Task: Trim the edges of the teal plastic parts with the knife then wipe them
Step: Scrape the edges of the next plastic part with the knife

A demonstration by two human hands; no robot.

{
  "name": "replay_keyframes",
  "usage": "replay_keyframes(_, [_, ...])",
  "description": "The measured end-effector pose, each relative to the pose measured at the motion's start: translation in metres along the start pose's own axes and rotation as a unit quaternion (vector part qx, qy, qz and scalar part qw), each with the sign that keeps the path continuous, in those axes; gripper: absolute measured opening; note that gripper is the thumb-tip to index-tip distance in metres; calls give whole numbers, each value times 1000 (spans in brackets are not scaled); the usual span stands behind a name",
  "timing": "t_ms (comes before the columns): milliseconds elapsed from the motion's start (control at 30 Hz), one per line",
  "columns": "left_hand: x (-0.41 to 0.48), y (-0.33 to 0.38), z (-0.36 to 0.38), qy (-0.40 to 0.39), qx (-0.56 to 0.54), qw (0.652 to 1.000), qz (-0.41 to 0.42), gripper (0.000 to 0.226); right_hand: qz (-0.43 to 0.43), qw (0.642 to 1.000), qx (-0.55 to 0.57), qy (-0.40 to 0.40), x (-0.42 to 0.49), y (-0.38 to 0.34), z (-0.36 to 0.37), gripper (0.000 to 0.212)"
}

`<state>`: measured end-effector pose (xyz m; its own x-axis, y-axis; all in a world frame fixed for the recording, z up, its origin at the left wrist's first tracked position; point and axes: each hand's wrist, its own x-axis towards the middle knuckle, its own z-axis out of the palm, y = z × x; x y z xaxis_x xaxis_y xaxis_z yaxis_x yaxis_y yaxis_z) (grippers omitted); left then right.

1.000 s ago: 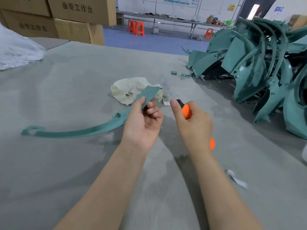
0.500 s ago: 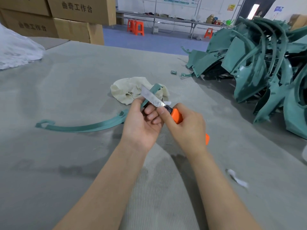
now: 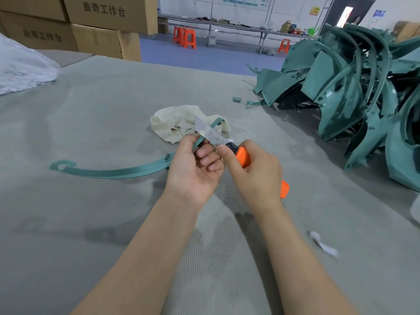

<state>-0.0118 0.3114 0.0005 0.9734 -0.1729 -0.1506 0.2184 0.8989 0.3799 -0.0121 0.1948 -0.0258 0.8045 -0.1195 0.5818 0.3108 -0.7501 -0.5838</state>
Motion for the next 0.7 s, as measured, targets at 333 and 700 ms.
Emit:
replay_keyframes(333, [-1,1,1,11,-18,999,-29,32,-6,1000,-2,7,0,0,1,52])
replay_keyframes(700, [-1,1,2,29,-35,998,-42,29,-7,999,-13,33,1,1,6,51])
